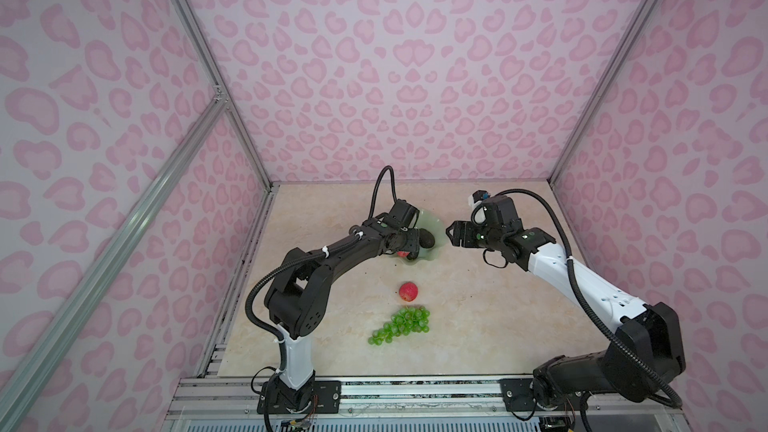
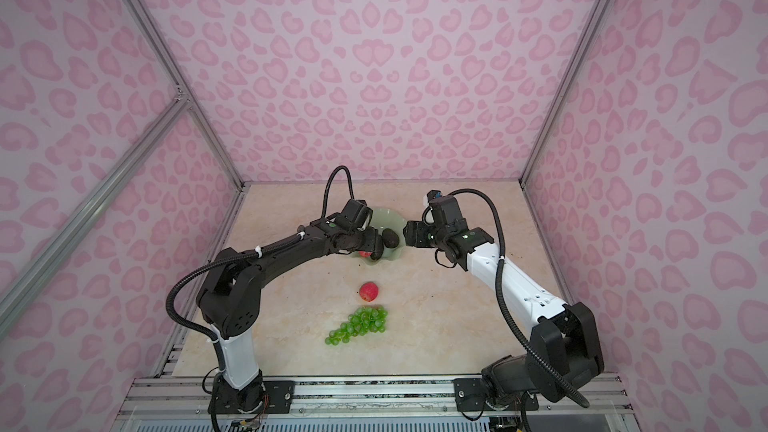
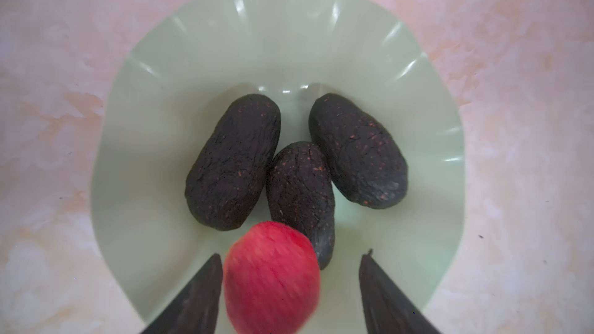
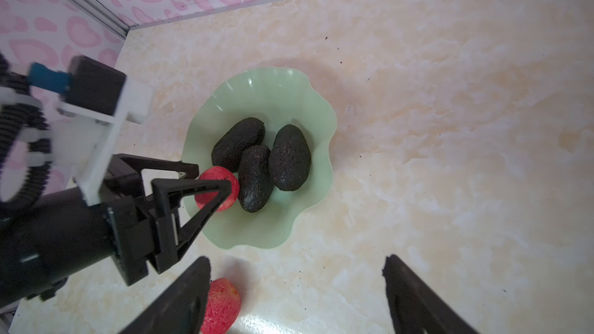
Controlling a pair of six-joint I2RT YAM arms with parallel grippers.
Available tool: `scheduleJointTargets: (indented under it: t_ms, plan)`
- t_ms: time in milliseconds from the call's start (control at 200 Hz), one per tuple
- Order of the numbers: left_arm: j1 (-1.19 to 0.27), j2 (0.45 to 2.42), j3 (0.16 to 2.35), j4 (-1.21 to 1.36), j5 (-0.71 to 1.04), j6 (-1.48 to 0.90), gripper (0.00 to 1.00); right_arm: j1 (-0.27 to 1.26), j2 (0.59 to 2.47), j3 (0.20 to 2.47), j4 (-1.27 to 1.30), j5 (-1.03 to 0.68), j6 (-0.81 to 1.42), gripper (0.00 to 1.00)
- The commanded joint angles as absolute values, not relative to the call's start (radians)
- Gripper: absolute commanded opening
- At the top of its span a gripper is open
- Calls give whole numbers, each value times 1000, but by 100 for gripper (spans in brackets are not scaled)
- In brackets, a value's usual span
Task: Place and organize the fake fruits in the fruit bowl
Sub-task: 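Place the red fruit in the bowl with the left gripper and release, then grasp the remaining red fruit with the right gripper while the left gripper withdraws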
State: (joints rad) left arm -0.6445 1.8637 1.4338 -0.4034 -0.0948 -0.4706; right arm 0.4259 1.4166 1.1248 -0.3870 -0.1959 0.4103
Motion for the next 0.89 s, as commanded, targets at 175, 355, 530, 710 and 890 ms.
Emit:
scheduleJointTargets:
  t_ms: [175,355,530,710,890]
  plan:
    - [-643,1577,1391,-371,-170,-425,74,491,1396,1064,-429,-218,399,83]
    - [-643,1375,1276,-359,-251,-414,76,625,1405,1013,-425,-217,435,82]
    - [-643,1129,1063,-359,-351,-453,78,752,1463,964,-355,-235,515,81]
    - [-643,817,772,-385,-444,-567,83,826,1559,972,-291,-227,568,79]
    - [-642,567,611,-500,-465,-645,86,847,1640,1003,-271,-205,576,77]
